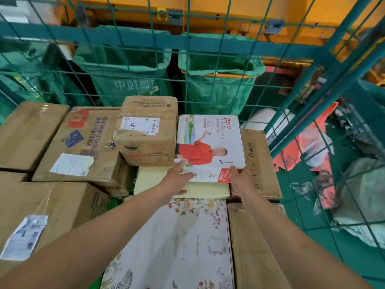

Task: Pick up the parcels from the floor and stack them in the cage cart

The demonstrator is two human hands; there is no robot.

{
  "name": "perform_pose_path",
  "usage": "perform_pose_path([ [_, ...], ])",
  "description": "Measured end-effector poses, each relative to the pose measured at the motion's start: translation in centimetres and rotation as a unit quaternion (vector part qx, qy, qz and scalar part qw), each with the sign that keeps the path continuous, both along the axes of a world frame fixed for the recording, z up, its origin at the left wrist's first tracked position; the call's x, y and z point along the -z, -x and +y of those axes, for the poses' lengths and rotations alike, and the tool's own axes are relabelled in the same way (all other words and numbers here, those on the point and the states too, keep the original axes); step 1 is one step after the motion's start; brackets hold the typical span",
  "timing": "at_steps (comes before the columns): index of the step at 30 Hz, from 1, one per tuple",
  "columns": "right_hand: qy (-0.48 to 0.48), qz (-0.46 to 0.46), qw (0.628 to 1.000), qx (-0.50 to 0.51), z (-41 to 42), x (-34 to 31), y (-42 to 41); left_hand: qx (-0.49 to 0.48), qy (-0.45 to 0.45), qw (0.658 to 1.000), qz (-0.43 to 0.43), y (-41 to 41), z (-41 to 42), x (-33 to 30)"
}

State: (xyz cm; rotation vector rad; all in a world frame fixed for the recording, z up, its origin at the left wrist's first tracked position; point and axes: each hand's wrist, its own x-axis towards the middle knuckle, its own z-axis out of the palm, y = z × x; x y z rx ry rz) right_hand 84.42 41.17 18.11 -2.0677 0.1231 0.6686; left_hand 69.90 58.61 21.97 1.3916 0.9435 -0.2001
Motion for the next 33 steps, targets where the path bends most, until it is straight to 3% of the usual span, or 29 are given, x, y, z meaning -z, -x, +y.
perform_pose_path([
  [3,-0.016,-0.014,1.000,-0.023,0.4,-1.2,0.0,-0.010,0.012,1.000,-0.011,-0.7,0.2,0.0],
  [8,-0.051,0.066,0.996,-0.040,-0.4,1.0,0.2,-0.004,0.020,1.000,-0.010,-0.2,0.0,0.0],
  [14,-0.109,0.106,0.987,-0.054,-2.7,-1.4,5.0,-0.002,0.027,1.000,-0.014,2.4,-0.8,-0.6],
  [20,-0.158,0.068,0.984,-0.049,-5.8,-4.3,9.7,-0.005,0.067,0.996,-0.054,5.4,-3.4,-4.0],
  [24,-0.177,0.070,0.981,0.032,-7.1,-9.0,12.9,0.016,0.069,0.993,-0.093,7.7,-5.5,-7.7],
  [29,-0.156,-0.004,0.988,-0.005,-11.1,-14.8,18.3,0.079,0.070,0.984,-0.143,11.2,-9.1,-12.1],
  [33,-0.189,-0.004,0.976,0.104,-15.5,-16.4,23.4,0.151,0.068,0.972,-0.164,13.2,-12.4,-12.3],
])
